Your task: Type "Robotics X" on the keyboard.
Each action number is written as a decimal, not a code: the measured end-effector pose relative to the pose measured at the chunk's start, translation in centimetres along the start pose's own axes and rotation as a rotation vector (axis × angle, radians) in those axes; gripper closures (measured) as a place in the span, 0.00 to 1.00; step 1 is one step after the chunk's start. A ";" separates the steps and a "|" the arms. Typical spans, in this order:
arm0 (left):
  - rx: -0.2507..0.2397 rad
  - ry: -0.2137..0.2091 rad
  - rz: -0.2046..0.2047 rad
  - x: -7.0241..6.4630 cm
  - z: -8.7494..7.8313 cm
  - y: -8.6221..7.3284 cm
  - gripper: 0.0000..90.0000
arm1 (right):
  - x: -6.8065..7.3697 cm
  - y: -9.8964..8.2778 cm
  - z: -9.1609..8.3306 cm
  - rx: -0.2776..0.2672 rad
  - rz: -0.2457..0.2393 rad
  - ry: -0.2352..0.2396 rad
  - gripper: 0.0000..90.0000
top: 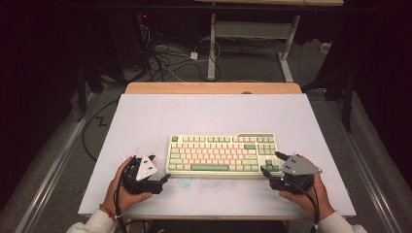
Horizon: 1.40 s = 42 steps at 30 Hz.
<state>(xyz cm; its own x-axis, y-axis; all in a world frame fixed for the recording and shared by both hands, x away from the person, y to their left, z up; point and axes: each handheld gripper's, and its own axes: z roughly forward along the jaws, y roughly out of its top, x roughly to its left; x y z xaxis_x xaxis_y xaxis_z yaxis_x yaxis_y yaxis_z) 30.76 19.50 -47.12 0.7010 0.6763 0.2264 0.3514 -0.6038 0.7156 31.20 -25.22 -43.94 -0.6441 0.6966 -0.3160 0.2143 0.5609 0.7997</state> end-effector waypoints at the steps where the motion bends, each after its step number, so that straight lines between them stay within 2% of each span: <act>1: 0.000 0.001 0.000 0.0 0.0 0.0 0.20 | 0.0 0.1 0.1 -0.002 0.001 0.005 0.38; 6: 0.011 0.001 0.000 -0.1 0.2 -0.1 0.20 | -0.1 0.8 0.7 -0.004 0.007 0.042 0.51; 15: 0.026 -0.006 0.013 -0.3 0.5 0.0 0.20 | -0.1 2.0 2.2 0.062 -0.003 0.125 0.86; 20: 0.027 -0.010 0.007 -0.2 0.5 0.0 0.20 | 0.0 2.4 3.5 0.102 -0.016 0.159 0.99; 25: 0.034 -0.011 0.016 -0.2 0.5 0.0 0.20 | 0.2 2.8 4.7 0.128 -0.029 0.176 1.00; 35: 0.026 -0.015 0.003 -0.3 0.5 0.1 0.20 | 0.2 2.7 6.1 0.172 -0.040 0.194 1.00; 39: 0.015 -0.011 -0.014 -0.2 0.3 0.2 0.24 | 0.2 2.4 6.4 0.186 -0.043 0.198 1.00; 42: -0.005 -0.024 -0.024 -0.2 0.0 0.3 0.31 | 0.2 2.3 6.3 0.180 -0.038 0.198 1.00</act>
<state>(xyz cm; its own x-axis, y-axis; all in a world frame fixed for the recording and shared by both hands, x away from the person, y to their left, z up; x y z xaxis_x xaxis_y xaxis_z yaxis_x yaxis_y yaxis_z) 30.75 19.21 -46.97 0.7071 0.6801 0.1936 0.3652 -0.5856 0.7237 36.20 -20.97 -45.44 -0.7814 0.5827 -0.2235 0.3035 0.6677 0.6797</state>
